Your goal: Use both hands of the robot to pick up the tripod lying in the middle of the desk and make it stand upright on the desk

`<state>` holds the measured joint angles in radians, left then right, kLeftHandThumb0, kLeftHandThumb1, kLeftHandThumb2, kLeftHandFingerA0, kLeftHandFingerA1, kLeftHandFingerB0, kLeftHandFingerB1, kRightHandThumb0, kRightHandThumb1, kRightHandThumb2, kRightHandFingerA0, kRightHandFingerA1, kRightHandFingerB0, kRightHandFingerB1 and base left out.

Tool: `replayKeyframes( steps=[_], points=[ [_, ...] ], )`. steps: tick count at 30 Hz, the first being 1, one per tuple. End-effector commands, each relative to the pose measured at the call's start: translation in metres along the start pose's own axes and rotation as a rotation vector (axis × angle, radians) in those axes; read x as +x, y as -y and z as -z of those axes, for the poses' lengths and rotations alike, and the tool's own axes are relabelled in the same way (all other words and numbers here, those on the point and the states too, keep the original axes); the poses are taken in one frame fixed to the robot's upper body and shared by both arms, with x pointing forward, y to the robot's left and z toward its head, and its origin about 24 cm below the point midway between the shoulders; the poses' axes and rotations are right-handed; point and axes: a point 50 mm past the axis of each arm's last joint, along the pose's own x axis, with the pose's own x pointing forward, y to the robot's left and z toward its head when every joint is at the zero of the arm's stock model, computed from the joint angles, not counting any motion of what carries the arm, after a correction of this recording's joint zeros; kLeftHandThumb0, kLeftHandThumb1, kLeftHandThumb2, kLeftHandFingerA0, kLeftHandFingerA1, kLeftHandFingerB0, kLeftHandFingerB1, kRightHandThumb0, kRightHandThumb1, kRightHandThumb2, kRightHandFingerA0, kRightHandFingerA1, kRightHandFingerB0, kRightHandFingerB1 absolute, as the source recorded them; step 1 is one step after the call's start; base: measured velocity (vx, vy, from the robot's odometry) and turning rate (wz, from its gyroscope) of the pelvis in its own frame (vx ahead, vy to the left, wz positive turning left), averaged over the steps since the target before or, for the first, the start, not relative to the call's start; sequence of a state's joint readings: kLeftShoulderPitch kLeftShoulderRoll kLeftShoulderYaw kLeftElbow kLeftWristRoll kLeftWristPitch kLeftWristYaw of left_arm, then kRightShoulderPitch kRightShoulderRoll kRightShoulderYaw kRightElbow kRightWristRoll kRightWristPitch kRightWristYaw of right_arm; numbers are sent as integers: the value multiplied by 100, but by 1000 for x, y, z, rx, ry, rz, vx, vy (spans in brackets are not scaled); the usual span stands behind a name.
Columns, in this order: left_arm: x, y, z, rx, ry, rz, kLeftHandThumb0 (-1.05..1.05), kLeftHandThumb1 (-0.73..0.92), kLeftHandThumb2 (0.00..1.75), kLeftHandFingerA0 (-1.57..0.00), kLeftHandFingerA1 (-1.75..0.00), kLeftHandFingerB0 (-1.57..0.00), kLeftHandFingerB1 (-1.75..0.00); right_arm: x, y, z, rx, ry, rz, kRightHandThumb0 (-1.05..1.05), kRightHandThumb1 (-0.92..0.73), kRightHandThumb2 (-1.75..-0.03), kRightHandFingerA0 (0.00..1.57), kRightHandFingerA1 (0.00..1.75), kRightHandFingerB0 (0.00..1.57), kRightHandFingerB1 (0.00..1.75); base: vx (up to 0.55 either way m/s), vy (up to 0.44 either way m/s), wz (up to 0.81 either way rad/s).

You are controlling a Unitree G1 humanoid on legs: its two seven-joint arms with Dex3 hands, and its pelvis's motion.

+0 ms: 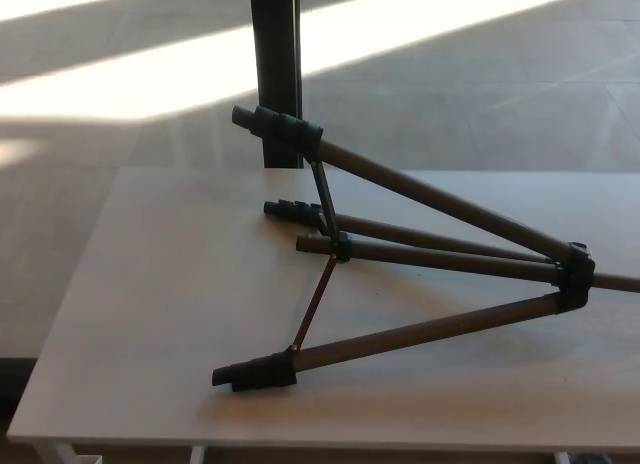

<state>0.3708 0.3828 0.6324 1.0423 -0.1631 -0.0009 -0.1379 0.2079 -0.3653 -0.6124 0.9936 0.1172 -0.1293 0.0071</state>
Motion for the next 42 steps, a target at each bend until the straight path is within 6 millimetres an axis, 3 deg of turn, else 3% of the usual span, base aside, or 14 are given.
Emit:
replayKeyframes(
  steps=[1, 3, 6, 7, 8, 9, 10, 11, 16, 25, 34, 35, 36, 42],
  points=[
    [-3, -22, -20, -292, 141, -42, -54, 42, 53, -82, -66, -72, -57, 6, 28, -30, 410, 118, 78, -64, -51, -56, 80, 103, 48, 60, 0, 0, 0],
    [-2, -21, -37, -403, 211, -61, -59, 53, 57, -83, -59, -68, -53, 8, 33, -51, 608, 117, 83, -77, -64, -60, 46, 93, 14, 54, 0, 0, 0],
    [-3, -17, -65, -460, 328, -32, -62, 62, 59, -74, -56, -62, -52, 0, 35, -81, 761, 189, 63, -79, -70, -61, 39, 101, 13, 61, 0, 0, 0],
    [-11, -10, -104, -542, 483, 8, -66, 62, 59, -76, -56, -70, -55, -15, 33, -108, 819, 282, 43, -85, -56, -98, 46, 84, 15, 59, 0, 0, 0],
    [-15, -7, -123, -577, 551, 26, -66, 64, 59, -75, -56, -65, -53, -24, 29, -119, 882, 314, 46, -78, -68, -61, 45, 90, 18, 55, 0, 0, 0],
    [-16, -7, -124, -581, 556, 26, -66, 64, 59, -75, -56, -65, -53, -25, 28, -121, 889, 314, 45, -78, -68, -61, 45, 90, 18, 55, 0, 0, 0],
    [-16, -8, -123, -583, 556, 24, -82, 55, 58, -90, -49, -81, -45, -25, 27, -121, 889, 312, 43, -105, -35, -89, 98, 82, 67, 80, 0, 0, 0],
    [-24, -4, -144, -597, 637, 53, -65, 67, 61, -74, -53, -60, -50, -40, 20, -136, 943, 379, 15, -77, -68, -61, 46, 110, 25, 75, 0, 0, 0],
    [-96, 22, -231, -660, 1024, 231, -64, 70, 61, -70, -58, -59, -52, -111, -26, -176, 1092, 643, -190, -70, -67, -61, 60, 101, 51, 71, 0, 0, 0],
    [-192, 52, -293, -627, 1379, 426, -74, 58, 59, -88, -57, -81, -51, -172, -78, -200, 1040, 835, -415, -71, -59, -59, 81, 75, 70, 52, 0, 0, 0],
    [-269, 99, -320, -445, 1683, 633, -62, 65, 60, -78, -61, -63, -52, -213, -131, -211, 829, 913, -764, -76, -61, -59, 69, 71, 66, 49, 0, 0, 0],
    [-274, 101, -322, -440, 1698, 639, -65, 65, 59, -77, -61, -63, -52, -213, -133, -211, 810, 918, -783, -75, -48, -91, 67, 74, 60, 60, 0, 0, 0],
    [-283, 107, -327, -427, 1721, 652, -62, 67, 61, -71, -63, -58, -52, -215, -140, -213, 787, 907, -824, -75, -63, -60, 75, 68, 66, 50, 0, 0, 0],
    [-308, 130, -333, -312, 1756, 732, -56, 71, 61, -65, -65, -56, -53, -218, -160, -211, 655, 848, -920, -77, -70, -61, 63, 72, 61, 52, 0, 0, 0]
  ],
)
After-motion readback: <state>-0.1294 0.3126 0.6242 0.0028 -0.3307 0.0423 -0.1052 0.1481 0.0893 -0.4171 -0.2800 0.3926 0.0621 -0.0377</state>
